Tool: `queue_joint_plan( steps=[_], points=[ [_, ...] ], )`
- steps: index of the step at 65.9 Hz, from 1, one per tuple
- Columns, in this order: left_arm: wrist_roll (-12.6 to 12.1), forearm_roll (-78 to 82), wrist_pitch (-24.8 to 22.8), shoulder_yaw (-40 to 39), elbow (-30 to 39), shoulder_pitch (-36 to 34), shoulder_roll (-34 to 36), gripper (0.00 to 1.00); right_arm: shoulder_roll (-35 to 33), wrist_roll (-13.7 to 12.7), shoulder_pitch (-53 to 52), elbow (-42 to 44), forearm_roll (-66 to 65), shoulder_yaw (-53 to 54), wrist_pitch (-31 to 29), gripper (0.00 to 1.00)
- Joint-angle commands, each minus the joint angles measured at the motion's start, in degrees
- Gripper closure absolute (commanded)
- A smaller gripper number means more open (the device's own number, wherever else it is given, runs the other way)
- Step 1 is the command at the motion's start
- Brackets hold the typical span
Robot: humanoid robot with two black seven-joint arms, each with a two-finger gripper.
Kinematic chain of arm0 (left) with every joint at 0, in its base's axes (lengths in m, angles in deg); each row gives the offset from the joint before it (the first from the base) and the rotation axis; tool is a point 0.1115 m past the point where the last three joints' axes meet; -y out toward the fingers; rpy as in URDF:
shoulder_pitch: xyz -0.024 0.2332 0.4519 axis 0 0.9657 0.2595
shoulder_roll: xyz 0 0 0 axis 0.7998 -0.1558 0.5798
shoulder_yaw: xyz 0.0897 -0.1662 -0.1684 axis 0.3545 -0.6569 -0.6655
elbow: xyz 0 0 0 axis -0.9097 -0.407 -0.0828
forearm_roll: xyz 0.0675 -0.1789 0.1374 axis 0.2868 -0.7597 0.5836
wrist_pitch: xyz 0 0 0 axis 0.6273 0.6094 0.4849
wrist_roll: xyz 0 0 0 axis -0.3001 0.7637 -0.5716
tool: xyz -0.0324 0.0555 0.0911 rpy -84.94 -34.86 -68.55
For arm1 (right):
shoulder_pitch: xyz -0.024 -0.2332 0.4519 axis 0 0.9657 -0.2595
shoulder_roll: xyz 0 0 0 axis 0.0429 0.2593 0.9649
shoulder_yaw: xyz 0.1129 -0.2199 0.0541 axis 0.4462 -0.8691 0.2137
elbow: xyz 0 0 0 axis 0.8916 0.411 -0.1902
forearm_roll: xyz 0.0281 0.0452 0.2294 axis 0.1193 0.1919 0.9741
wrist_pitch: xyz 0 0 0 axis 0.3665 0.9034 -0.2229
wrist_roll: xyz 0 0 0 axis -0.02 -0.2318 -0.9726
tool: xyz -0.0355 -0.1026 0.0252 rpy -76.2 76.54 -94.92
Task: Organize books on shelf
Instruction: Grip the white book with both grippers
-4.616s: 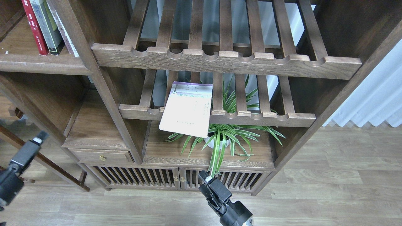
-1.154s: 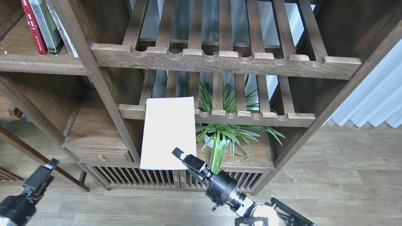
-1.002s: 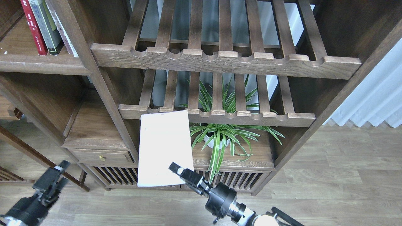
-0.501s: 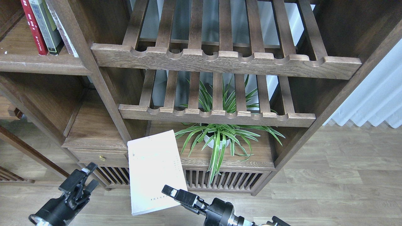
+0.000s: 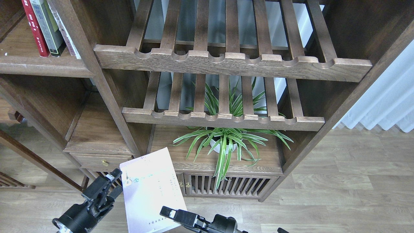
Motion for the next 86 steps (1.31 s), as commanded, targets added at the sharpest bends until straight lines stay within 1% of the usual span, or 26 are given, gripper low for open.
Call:
queue_joint_plan(
  steps=[1, 12, 18, 26, 33, 39, 40, 42, 43, 46, 57, 69, 78, 86],
  points=[
    [0.0, 0.1, 0.0, 1.0, -0.1, -0.3, -0.3, 0.00, 0.0, 0.0, 0.1, 0.0, 0.0, 0.0, 0.0, 0.95],
    [-0.1, 0.1, 0.0, 1.8, -0.1, -0.8, -1.2, 0.00, 0.0, -0.1, 0.8, 0.0, -0.1, -0.4, 0.0, 0.95],
    [-0.1, 0.2, 0.0, 2.1, -0.3, -1.2, -1.2, 0.01, 0.0, -0.7, 0.9, 0.0, -0.1, -0.4, 0.0, 0.95],
    [0.0, 0.2, 0.0, 2.1, -0.5, -1.5, -1.6, 0.07, 0.0, -1.1, 1.0, -0.1, -0.1, -0.5, 0.0, 0.95],
    [-0.1, 0.2, 0.0, 2.1, -0.5, -1.6, -1.9, 0.14, 0.0, -1.2, 1.3, -0.1, -0.1, -0.5, 0.0, 0.95],
    [-0.3, 0.2, 0.0, 2.3, -0.5, -1.9, -2.0, 0.21, 0.0, -1.2, 1.7, -0.1, -0.1, -0.5, 0.0, 0.95],
    [0.0, 0.2, 0.0, 2.7, -0.5, -2.2, -2.1, 0.31, 0.0, -1.2, 1.8, -0.1, -0.1, -0.5, 0.0, 0.95],
    [0.0, 0.1, 0.0, 2.8, -0.5, -2.2, -2.1, 0.35, 0.0, -1.2, 1.8, -0.1, -0.1, -0.5, 0.0, 0.95],
    [0.1, 0.1, 0.0, 3.0, -0.5, -2.3, -2.1, 0.40, 0.0, -1.2, 1.8, -0.1, -0.1, -0.5, 0.0, 0.95],
    [0.1, 0.1, 0.0, 3.3, -0.5, -2.5, -2.1, 0.48, 0.0, -1.2, 1.8, -0.1, -0.1, -0.5, 0.0, 0.95],
    [0.3, 0.1, 0.0, 5.7, -0.5, -3.5, -2.1, 0.61, 0.0, -1.2, 1.8, -0.1, -0.1, -0.5, 0.0, 0.94],
    [0.3, 0.1, 0.0, 6.5, -0.8, -3.9, -2.0, 0.70, 0.0, -1.2, 2.0, -0.1, -0.1, -0.4, 0.0, 0.94],
    [0.3, -0.1, 0.0, 7.1, -0.8, -3.9, -1.3, 0.87, 0.0, -1.2, 2.0, -0.1, -0.1, -0.1, 0.0, 0.94],
    [0.5, -0.1, 0.0, 7.1, -0.8, -4.0, -0.9, 0.90, 0.0, -1.2, 1.8, -0.1, -0.1, 0.2, 0.0, 0.94]
  ],
)
